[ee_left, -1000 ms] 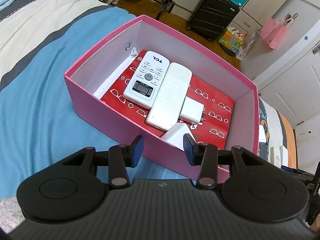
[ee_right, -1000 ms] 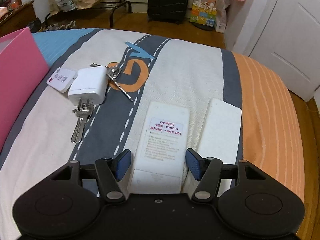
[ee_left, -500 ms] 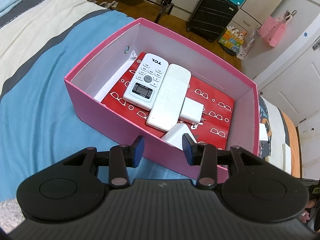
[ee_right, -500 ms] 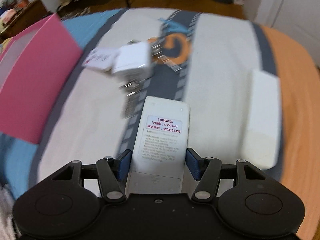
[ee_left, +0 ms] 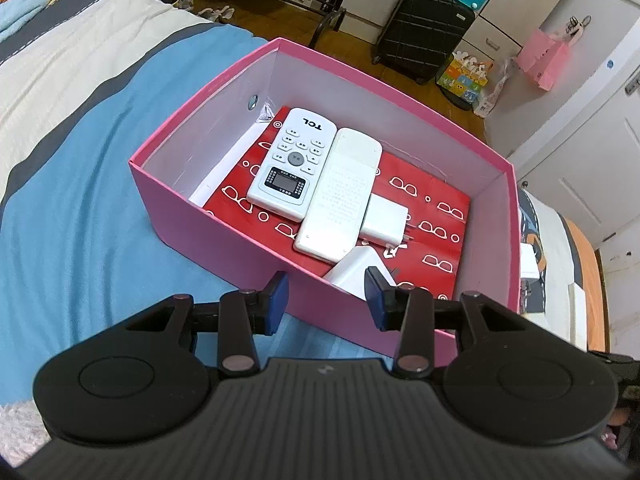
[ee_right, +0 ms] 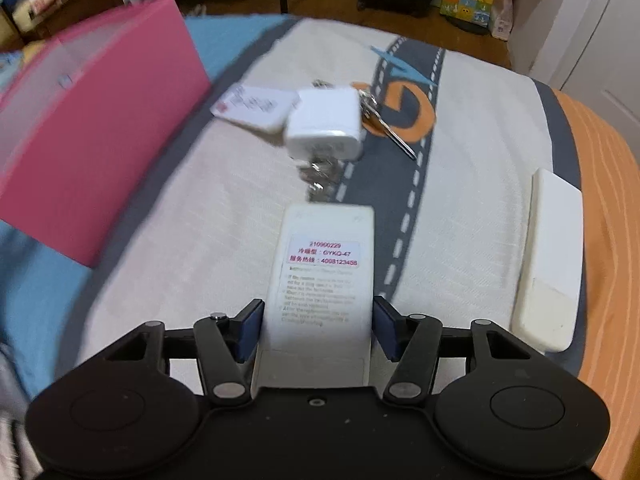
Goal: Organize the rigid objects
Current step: 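Carry the labelled remote with the right gripper over the pink box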
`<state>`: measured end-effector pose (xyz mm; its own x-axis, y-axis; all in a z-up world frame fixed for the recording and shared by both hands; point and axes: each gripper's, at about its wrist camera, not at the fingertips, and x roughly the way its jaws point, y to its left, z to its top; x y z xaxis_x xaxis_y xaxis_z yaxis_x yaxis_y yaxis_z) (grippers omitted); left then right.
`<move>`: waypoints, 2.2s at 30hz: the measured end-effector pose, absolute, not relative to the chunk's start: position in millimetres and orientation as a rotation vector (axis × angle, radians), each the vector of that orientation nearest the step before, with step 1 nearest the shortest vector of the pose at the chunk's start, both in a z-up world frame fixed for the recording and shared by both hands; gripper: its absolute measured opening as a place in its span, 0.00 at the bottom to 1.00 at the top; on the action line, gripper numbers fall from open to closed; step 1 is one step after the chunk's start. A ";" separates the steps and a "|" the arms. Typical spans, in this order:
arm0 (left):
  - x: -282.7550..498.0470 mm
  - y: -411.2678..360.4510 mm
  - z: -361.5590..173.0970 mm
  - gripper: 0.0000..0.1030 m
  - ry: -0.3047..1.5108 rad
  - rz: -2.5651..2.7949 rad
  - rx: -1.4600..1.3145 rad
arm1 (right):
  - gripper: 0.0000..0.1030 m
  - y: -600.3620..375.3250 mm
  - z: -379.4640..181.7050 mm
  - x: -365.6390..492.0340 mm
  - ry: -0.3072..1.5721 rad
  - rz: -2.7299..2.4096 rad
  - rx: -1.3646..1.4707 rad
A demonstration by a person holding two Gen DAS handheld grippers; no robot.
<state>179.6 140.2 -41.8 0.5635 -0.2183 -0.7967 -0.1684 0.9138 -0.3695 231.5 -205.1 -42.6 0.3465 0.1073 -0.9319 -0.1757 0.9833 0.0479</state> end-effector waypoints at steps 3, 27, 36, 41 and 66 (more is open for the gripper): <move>179.4 140.6 -42.1 0.39 0.978 -0.032 -0.439 | 0.60 -203.1 -26.0 224.4 1.161 0.206 -0.011; 178.8 142.3 -43.2 0.39 0.977 -0.039 -0.439 | 0.59 -156.0 -26.9 202.0 1.132 0.269 -0.159; 178.8 142.3 -43.3 0.39 0.976 -0.041 -0.440 | 0.59 -127.6 66.5 202.6 0.899 0.446 0.032; 178.9 142.6 -43.5 0.39 0.976 -0.042 -0.441 | 0.59 -85.3 102.1 222.3 0.822 0.582 0.075; 180.2 157.2 -52.5 0.39 0.980 -0.102 -0.524 | 0.59 42.3 -20.1 330.8 1.045 0.122 -0.342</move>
<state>180.2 157.2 -52.5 0.5631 -0.3135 -0.7646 -0.1492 0.8715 -0.4671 330.8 42.3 -20.1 0.5009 -0.0622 -0.8632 -0.2602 0.9404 -0.2188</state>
